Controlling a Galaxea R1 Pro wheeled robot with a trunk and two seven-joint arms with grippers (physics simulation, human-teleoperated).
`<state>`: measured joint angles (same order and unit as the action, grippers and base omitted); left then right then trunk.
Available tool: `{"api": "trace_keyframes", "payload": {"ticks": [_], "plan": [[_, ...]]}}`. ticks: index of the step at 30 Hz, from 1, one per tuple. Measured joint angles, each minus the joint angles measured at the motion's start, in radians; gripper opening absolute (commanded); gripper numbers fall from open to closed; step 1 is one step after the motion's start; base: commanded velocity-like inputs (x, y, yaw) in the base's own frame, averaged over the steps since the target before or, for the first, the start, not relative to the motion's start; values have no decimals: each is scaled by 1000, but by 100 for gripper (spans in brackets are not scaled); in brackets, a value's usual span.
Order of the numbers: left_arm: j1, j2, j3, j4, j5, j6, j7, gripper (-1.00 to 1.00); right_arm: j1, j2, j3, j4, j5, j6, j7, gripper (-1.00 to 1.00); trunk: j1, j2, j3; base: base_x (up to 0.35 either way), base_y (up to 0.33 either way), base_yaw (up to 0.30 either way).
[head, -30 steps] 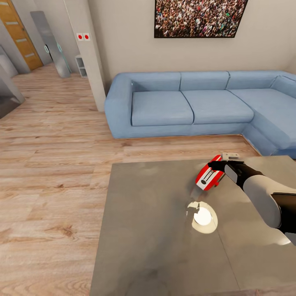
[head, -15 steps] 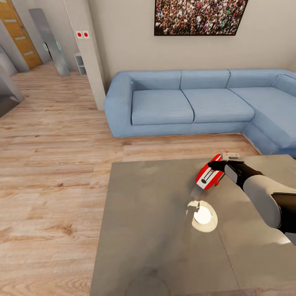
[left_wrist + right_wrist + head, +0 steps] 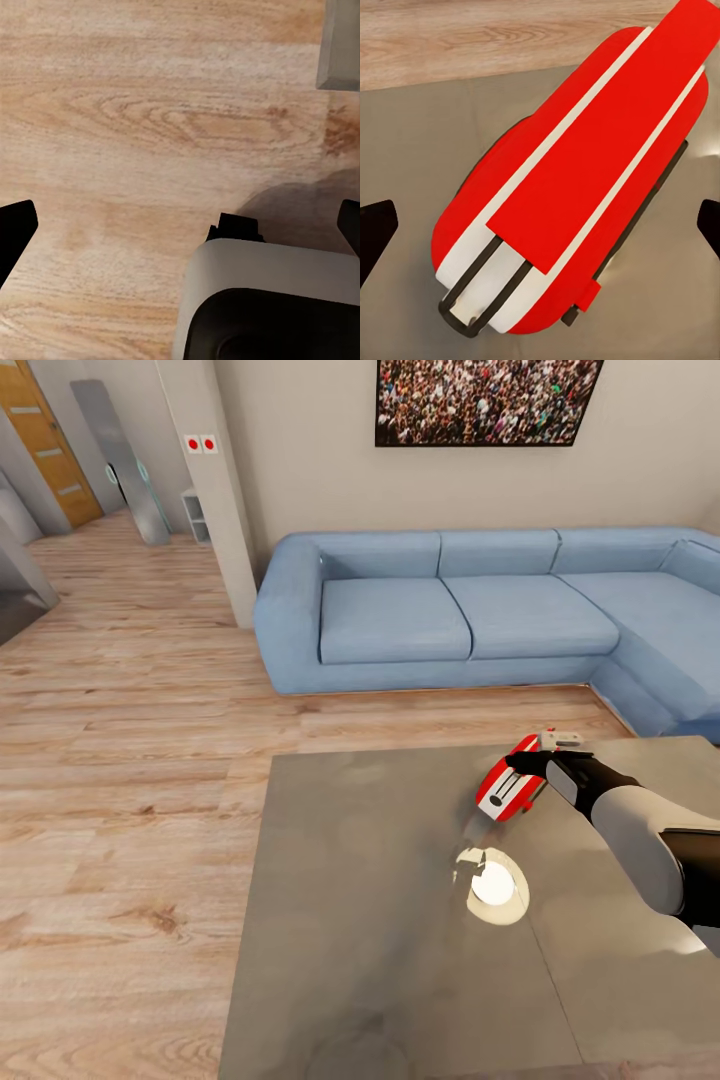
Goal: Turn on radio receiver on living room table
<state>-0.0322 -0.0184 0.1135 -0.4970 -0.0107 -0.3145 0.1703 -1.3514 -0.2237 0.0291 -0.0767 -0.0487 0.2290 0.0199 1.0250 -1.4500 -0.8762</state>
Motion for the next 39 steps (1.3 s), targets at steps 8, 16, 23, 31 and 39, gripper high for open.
{"api": "trace_keyframes", "payload": {"ticks": [8,16,23,31,39], "plan": [[0,0,0,0,0,0,0,100,0,1,0,0,0,1,0,100,0,0,-8,0,0,0],[0,0,0,0,0,0,0,100,0,1,0,0,0,1,0,100,0,0,-21,0,0,0],[0,0,0,0,0,0,0,100,0,1,0,0,0,1,0,100,0,0,-32,0,0,0],[0,0,0,0,0,0,0,100,0,1,0,0,0,1,0,100,0,0,-38,0,0,0],[0,0,0,0,0,0,0,100,0,1,1,-2,1,0,0,100,0,0,-38,0,0,0]]}}
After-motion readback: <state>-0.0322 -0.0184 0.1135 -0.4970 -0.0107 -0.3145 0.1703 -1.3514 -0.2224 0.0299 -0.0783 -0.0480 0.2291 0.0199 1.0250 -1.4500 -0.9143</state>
